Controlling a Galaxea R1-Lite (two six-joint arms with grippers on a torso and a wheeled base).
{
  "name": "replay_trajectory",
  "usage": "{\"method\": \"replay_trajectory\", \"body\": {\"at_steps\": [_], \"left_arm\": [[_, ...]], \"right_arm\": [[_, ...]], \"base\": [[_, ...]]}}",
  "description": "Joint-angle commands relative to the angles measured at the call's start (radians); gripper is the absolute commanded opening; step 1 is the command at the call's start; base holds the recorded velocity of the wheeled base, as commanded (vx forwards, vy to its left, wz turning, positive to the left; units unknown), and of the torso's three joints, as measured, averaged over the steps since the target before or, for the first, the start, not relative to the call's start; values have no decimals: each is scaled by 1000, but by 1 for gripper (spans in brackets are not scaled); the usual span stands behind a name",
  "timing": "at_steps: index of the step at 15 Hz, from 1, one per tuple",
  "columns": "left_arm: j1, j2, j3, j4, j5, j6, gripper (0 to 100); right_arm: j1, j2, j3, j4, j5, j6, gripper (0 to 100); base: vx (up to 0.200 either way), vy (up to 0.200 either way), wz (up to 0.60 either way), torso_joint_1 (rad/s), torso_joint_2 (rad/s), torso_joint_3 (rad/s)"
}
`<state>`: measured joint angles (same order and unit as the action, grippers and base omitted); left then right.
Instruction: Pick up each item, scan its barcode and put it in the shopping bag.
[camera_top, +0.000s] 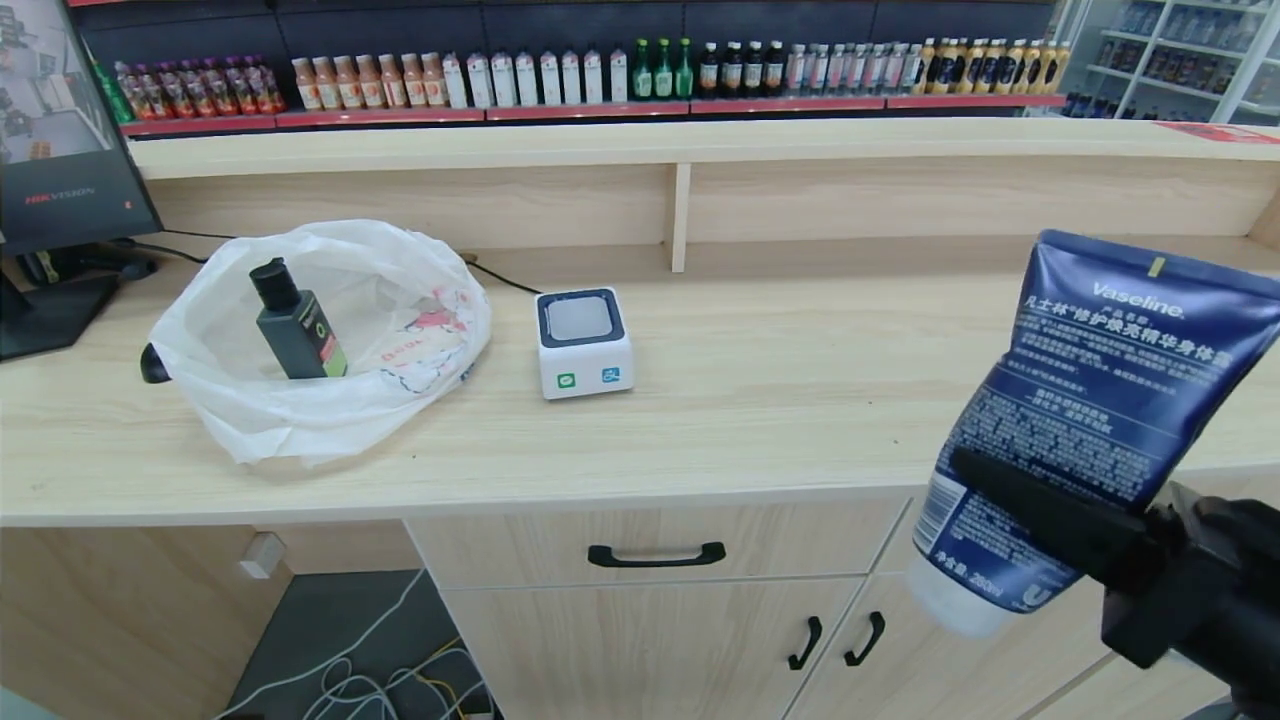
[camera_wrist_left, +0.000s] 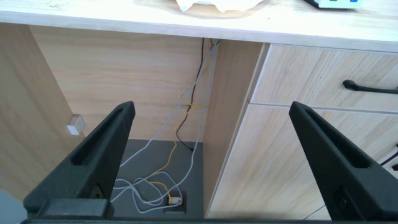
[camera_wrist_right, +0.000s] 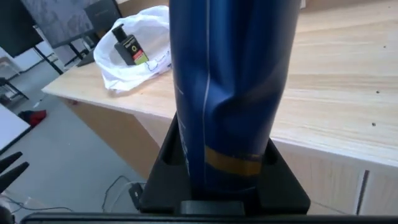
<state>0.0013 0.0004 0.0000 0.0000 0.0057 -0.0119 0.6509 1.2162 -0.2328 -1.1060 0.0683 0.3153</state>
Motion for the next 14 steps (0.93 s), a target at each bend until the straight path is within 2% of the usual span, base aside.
{"method": "replay_trajectory", "body": {"at_steps": [1, 2, 4, 6, 11, 14], "left_arm": [[0, 0, 0, 0, 0, 0, 100], [0, 0, 0, 0, 0, -2, 100], [0, 0, 0, 0, 0, 0, 100], [0, 0, 0, 0, 0, 0, 100], [0, 0, 0, 0, 0, 0, 100], [0, 0, 0, 0, 0, 0, 100]], "right_arm": [[-27, -47, 49, -14, 116, 45, 0], [-27, -55, 47, -14, 192, 62, 0], [-27, -58, 29, -20, 272, 154, 0], [15, -69, 29, -20, 320, 206, 0], [92, -73, 16, -48, 337, 398, 0], [104, -73, 26, -48, 335, 473, 0]], "base": [[0, 0, 0, 0, 0, 0], [0, 0, 0, 0, 0, 0], [0, 0, 0, 0, 0, 0], [0, 0, 0, 0, 0, 0], [0, 0, 0, 0, 0, 0], [0, 0, 0, 0, 0, 0]]}}
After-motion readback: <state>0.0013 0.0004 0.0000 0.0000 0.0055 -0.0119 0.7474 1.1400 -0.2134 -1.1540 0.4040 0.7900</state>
